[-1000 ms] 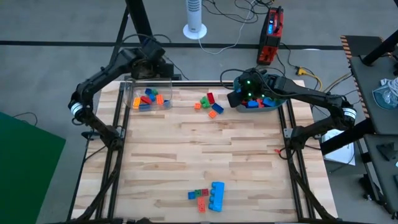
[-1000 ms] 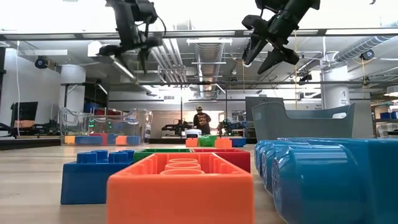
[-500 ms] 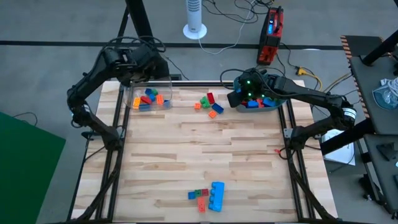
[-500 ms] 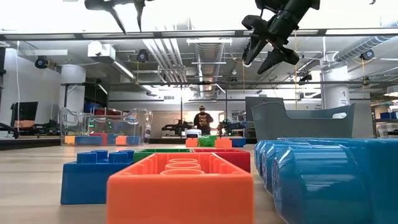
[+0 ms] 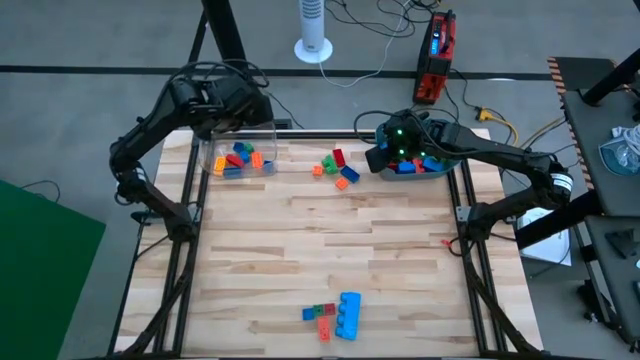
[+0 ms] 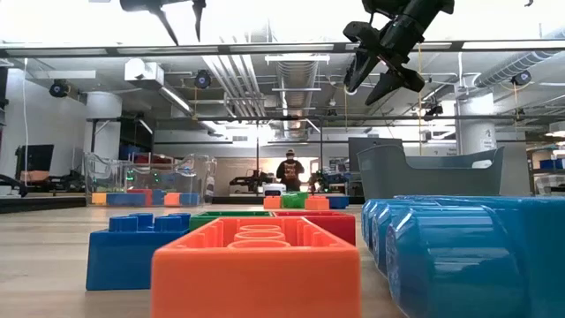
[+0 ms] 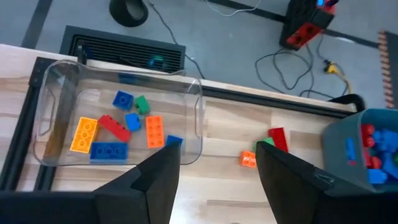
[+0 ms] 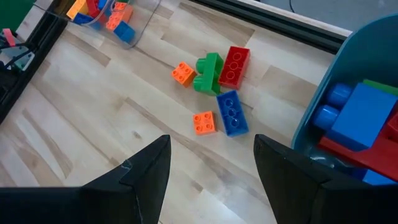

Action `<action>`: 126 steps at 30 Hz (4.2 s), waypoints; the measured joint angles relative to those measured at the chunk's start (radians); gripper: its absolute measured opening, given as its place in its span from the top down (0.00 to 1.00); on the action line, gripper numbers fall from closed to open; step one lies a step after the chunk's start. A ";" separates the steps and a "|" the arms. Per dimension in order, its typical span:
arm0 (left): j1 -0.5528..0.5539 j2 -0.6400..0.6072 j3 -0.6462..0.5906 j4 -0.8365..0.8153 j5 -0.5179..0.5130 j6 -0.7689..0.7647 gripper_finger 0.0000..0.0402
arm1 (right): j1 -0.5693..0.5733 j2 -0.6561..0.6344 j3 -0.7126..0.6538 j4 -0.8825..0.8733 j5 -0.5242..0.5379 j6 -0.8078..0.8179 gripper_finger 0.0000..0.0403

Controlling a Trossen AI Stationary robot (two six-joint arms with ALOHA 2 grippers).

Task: Sort blocks by size
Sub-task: Put the big blue game piece into the blue bin

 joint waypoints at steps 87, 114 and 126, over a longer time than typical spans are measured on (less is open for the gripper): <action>-1.026 -0.062 -0.412 0.491 -0.025 0.465 0.58 | 0.968 0.202 -0.003 0.440 0.125 0.533 0.46; -1.106 -0.139 -0.671 0.537 -0.097 0.334 0.58 | 0.999 0.488 0.089 0.229 0.063 0.883 0.97; -1.105 -0.139 -0.674 0.534 -0.097 0.340 0.58 | 1.011 0.603 0.118 0.223 0.056 0.866 0.98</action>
